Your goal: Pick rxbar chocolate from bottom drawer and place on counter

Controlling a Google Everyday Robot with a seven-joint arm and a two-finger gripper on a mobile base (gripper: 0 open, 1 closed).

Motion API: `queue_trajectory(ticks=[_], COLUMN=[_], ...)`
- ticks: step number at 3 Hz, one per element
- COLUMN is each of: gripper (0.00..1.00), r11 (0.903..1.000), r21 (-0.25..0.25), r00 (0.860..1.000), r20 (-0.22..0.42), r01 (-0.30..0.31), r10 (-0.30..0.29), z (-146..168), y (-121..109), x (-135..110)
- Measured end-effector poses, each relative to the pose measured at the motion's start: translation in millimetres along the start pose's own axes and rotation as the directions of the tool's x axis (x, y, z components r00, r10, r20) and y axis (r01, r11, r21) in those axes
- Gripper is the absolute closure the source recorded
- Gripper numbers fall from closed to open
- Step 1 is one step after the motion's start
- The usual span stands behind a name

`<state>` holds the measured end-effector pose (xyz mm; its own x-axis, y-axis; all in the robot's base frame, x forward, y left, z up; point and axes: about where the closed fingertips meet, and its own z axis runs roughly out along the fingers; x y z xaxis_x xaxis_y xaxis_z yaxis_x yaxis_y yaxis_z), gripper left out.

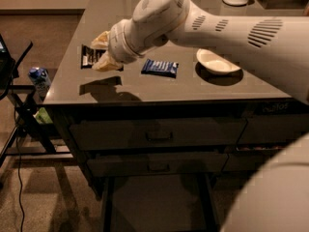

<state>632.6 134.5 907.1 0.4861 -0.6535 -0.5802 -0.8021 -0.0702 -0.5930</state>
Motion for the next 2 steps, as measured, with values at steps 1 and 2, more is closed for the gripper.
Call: queue_trajectory(ticks=[1, 2], gripper=[1.0, 1.0], r11=[0.9979, 0.9928], r21=[-0.047, -0.102], r00=[0.998, 0.996], r20=[0.03, 0.061], r01=[-0.044, -0.063], r10=[0.046, 0.069], z=[24, 48], y=[17, 31], x=[21, 36])
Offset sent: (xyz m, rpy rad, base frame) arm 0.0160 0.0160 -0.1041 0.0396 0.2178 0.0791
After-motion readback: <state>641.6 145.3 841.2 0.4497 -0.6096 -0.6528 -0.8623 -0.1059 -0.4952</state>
